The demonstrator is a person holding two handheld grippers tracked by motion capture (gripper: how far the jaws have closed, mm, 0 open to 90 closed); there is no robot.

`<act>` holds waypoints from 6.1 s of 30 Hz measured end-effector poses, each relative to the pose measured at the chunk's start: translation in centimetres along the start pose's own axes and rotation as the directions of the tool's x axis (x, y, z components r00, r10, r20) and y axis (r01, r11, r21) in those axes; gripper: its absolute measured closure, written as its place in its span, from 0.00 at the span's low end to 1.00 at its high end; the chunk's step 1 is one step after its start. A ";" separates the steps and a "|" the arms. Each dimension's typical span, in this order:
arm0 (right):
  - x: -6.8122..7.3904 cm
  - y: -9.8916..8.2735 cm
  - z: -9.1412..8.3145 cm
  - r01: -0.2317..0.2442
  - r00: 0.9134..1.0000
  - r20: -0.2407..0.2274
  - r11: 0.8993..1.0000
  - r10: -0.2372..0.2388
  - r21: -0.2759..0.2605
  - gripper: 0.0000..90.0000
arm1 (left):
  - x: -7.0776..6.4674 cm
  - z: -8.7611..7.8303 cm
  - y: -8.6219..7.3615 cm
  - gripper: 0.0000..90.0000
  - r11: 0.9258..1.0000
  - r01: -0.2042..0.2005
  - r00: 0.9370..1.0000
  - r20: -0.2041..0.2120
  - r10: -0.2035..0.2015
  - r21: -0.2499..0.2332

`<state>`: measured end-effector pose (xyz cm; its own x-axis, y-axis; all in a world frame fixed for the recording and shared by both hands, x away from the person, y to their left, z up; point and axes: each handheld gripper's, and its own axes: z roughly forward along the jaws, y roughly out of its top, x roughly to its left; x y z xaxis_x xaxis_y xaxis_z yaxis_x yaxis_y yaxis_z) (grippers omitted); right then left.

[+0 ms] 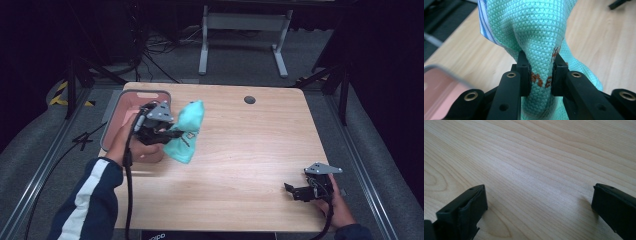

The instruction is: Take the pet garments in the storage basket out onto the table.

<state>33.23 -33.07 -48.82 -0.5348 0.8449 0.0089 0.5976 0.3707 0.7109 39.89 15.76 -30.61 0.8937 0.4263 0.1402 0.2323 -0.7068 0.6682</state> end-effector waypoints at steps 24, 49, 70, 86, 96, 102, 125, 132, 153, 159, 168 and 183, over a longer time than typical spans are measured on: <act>0.0 0.0 0.0 0.000 1.000 0.000 1.000 0.000 0.000 0.01 | -4.4 16.4 1.1 0.81 0.987 -0.020 0.976 0.219 -0.016 0.160; 0.0 0.0 0.0 -0.001 1.000 0.000 1.000 0.001 0.000 0.01 | -4.8 16.6 0.8 0.42 0.990 -0.005 0.988 0.156 -0.017 0.139; 0.0 0.0 0.0 0.001 1.000 0.001 1.000 -0.001 0.001 0.01 | -5.1 14.6 1.2 0.38 0.987 -0.068 0.987 0.154 0.046 0.143; 0.0 0.0 0.0 0.001 1.000 0.001 1.000 -0.001 0.000 0.01 | -6.1 12.3 0.9 0.33 0.980 -0.128 0.984 0.144 0.106 0.151; 0.0 0.0 0.0 0.000 1.000 0.000 1.000 0.000 0.000 0.01 | -6.4 10.9 -0.3 0.26 0.975 -0.157 0.982 0.129 0.137 0.156; 0.0 0.0 0.0 0.000 1.000 0.001 1.000 0.000 0.000 0.01 | -6.6 9.8 -1.3 0.25 0.971 -0.174 0.981 0.116 0.157 0.160; 0.0 0.0 0.0 -0.001 1.000 0.002 1.000 0.001 0.000 0.01 | -6.4 7.1 -6.2 0.26 0.960 -0.190 0.981 0.072 0.179 0.204; 0.0 0.0 0.0 0.000 1.000 0.002 1.000 0.000 0.001 0.01 | -6.3 6.6 -7.6 0.26 0.960 -0.179 0.984 0.056 0.171 0.216; 0.0 0.0 0.0 0.000 1.000 0.002 1.000 0.000 0.001 0.01 | -5.5 4.5 -12.8 0.25 0.963 -0.116 0.993 0.008 0.117 0.242; 0.0 0.0 0.0 -0.001 1.000 0.002 1.000 0.001 0.000 0.01 | -5.1 3.9 -14.1 0.25 0.966 -0.091 0.995 -0.005 0.095 0.243; 0.0 0.0 0.0 -0.001 1.000 0.003 1.000 0.001 0.000 0.01 | -4.5 3.0 -16.6 0.24 0.972 -0.033 0.999 -0.032 0.041 0.233; 0.0 0.0 0.0 -0.001 1.000 0.003 1.000 0.001 0.001 0.01 | -3.8 1.3 -20.6 0.23 0.978 0.082 0.996 -0.055 -0.072 0.191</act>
<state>33.17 -33.07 -48.81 -0.5320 0.8467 0.0077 0.5991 0.3700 0.7100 32.17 27.96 -45.85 0.8519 0.5069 0.1318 0.3734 -0.7642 0.5259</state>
